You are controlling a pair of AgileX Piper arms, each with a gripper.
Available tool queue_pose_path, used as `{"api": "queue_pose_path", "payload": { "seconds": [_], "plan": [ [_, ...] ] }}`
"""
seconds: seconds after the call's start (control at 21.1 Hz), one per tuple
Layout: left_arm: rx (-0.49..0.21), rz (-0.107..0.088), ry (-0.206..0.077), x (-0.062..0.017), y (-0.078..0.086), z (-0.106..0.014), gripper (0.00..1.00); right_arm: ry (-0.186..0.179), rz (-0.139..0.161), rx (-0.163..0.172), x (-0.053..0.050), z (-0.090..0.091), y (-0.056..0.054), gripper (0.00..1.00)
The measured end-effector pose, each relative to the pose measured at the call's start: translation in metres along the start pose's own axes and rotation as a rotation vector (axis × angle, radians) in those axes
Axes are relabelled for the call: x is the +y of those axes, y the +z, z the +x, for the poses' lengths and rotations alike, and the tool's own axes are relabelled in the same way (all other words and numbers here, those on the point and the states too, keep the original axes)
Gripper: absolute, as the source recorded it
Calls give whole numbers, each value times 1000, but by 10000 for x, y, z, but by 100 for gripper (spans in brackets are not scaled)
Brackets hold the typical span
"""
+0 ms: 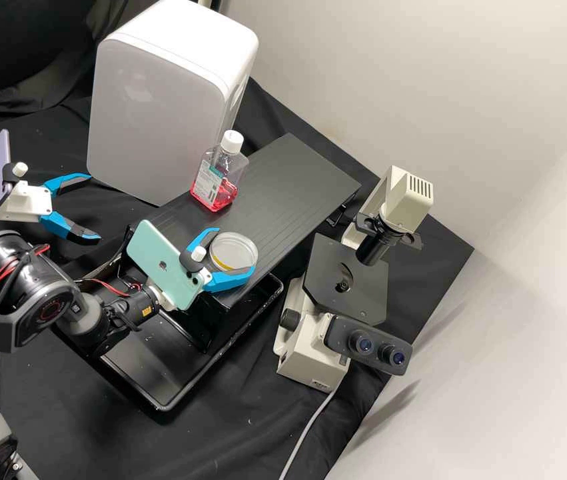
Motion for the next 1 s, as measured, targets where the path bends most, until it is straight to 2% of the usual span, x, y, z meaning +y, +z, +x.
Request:
{"api": "queue_pose_path", "payload": {
  "seconds": [0.71,0.85,1.0],
  "plan": [
    [0,0,0,0,0,0,100,2,0,2,5,-1,-5,0],
    [0,0,0,0,0,0,100,24,1,11,73,-36,-30,0],
    [0,0,0,0,0,0,100,24,2,0,121,-83,-36,0]
  ]
}}
